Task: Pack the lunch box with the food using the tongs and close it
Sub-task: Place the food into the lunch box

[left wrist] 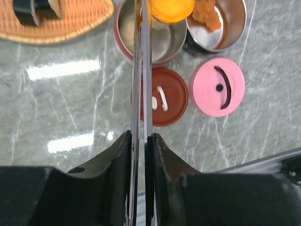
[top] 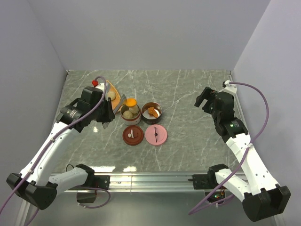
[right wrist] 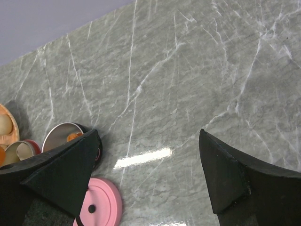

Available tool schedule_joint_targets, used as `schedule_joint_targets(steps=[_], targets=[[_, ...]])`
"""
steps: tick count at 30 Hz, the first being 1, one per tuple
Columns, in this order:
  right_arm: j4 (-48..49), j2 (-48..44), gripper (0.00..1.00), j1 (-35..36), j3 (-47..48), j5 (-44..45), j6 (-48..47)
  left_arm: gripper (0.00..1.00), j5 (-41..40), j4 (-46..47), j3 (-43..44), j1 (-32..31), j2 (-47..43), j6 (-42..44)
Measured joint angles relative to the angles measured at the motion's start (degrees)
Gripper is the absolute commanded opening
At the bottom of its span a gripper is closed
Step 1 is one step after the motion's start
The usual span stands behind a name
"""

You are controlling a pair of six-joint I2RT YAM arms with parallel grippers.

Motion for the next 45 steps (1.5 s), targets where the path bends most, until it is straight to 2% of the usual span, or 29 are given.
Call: schedule_joint_targets(steps=[16, 21, 23, 26, 29, 37, 45], targets=[[0.0, -0.5, 0.93, 0.2, -1.5, 0.1, 1.9, 0.25, -0.8, -1.7, -7.5, -1.7, -3.5, -2.2], [0.0, -0.5, 0.93, 0.4, -1.6, 0.1, 2.1, 0.27, -1.7, -1.5, -9.0, -1.7, -4.1, -2.4], [0.0, -0.5, 0.93, 0.5, -1.6, 0.1, 2.1, 0.31, -1.9, -1.5, -9.2, -1.7, -4.1, -2.5], [0.0, -0.5, 0.93, 0.7, -1.6, 0.1, 2.1, 0.40, -2.2, -1.1, -9.3, -1.7, -4.6, -2.6], [0.0, -0.5, 0.93, 0.7, -1.6, 0.1, 2.1, 0.44, -2.3, -0.5, -9.3, -1.8, -5.0, -2.8], [0.0, -0.5, 0.93, 0.7, -1.6, 0.0, 2.0, 0.45, -2.6, 0.2, -8.3, -2.0, -5.0, -3.6], [0.0, -0.5, 0.93, 0.7, -1.6, 0.1, 1.8, 0.45, -7.1, 0.9, -3.4, -2.0, -3.6, -4.9]])
